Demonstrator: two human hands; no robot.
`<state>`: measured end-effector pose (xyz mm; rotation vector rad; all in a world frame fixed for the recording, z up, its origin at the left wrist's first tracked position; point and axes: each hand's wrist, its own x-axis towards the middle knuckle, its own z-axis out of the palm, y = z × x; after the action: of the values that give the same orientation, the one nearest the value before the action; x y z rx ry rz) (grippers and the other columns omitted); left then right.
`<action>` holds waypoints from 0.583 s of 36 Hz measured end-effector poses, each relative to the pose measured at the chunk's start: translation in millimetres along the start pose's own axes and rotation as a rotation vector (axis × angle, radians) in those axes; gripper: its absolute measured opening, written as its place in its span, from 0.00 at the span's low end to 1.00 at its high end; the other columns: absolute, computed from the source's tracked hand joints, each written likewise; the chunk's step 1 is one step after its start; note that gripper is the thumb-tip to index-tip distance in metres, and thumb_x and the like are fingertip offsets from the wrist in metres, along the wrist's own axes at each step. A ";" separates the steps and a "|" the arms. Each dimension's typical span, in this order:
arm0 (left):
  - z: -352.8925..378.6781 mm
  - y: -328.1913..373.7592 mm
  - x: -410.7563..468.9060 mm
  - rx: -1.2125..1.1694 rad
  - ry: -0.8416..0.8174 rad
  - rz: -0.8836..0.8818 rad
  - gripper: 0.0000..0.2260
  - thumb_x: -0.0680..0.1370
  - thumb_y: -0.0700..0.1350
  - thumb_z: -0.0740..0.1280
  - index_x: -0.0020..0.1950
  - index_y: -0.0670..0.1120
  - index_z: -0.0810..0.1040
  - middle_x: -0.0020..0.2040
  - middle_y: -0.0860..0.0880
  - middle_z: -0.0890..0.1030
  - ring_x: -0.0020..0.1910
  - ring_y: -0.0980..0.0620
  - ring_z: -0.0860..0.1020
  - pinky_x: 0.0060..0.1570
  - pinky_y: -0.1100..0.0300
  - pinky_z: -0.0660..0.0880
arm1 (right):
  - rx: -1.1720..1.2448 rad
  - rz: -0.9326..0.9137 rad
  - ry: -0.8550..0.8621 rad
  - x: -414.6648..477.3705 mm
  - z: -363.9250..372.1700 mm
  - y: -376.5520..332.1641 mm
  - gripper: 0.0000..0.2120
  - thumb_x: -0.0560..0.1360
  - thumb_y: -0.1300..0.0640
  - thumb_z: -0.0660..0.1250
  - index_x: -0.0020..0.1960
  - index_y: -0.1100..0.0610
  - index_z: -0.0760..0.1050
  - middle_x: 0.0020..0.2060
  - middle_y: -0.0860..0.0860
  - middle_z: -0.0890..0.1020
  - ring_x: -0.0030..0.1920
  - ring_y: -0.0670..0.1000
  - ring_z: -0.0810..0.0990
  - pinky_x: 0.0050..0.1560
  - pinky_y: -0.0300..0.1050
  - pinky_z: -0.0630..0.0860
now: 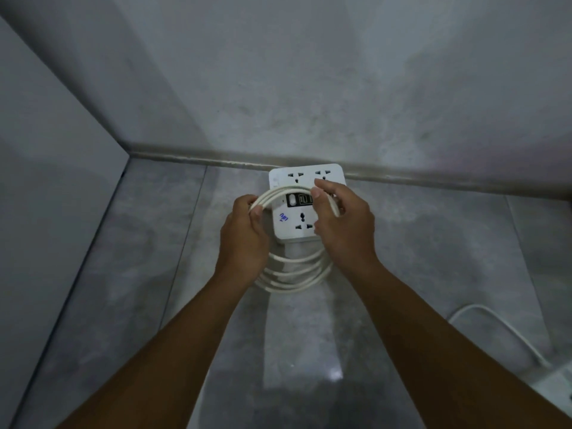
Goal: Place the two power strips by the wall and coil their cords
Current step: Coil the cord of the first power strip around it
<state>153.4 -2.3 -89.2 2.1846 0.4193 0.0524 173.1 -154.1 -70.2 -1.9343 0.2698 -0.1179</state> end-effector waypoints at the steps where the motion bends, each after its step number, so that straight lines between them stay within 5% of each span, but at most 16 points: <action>1: 0.1 0.2 -0.4 -0.012 0.016 -0.020 0.11 0.86 0.48 0.53 0.62 0.50 0.72 0.48 0.48 0.79 0.45 0.49 0.78 0.37 0.57 0.69 | -0.002 -0.011 -0.012 -0.2 0.5 1.3 0.12 0.79 0.49 0.67 0.61 0.48 0.82 0.53 0.46 0.86 0.49 0.50 0.86 0.51 0.53 0.84; 7: 3.3 -4.1 1.6 -0.070 0.069 -0.149 0.11 0.86 0.49 0.52 0.62 0.50 0.72 0.48 0.49 0.78 0.43 0.51 0.76 0.36 0.57 0.69 | -0.227 -0.247 -0.057 -4.0 -4.0 13.7 0.16 0.83 0.58 0.61 0.69 0.57 0.77 0.57 0.52 0.83 0.56 0.47 0.80 0.59 0.41 0.77; 14: 12.7 -3.8 7.7 -0.109 0.126 -0.196 0.11 0.86 0.48 0.52 0.63 0.49 0.72 0.54 0.45 0.78 0.48 0.48 0.77 0.41 0.58 0.67 | -0.470 -0.529 -0.169 -14.0 -5.5 45.1 0.21 0.84 0.61 0.56 0.76 0.64 0.66 0.79 0.58 0.64 0.79 0.54 0.62 0.78 0.50 0.63; 21: 19.6 4.9 8.5 0.021 0.151 -0.205 0.13 0.86 0.47 0.52 0.65 0.49 0.72 0.62 0.45 0.73 0.61 0.44 0.70 0.53 0.52 0.68 | -0.710 -0.545 -0.449 -20.7 -17.6 49.1 0.44 0.80 0.32 0.52 0.82 0.61 0.46 0.83 0.55 0.44 0.82 0.52 0.39 0.81 0.52 0.46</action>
<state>166.4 -17.4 -98.2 2.1541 0.7303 0.1011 142.9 -182.2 -108.3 -2.6250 -0.5999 0.0711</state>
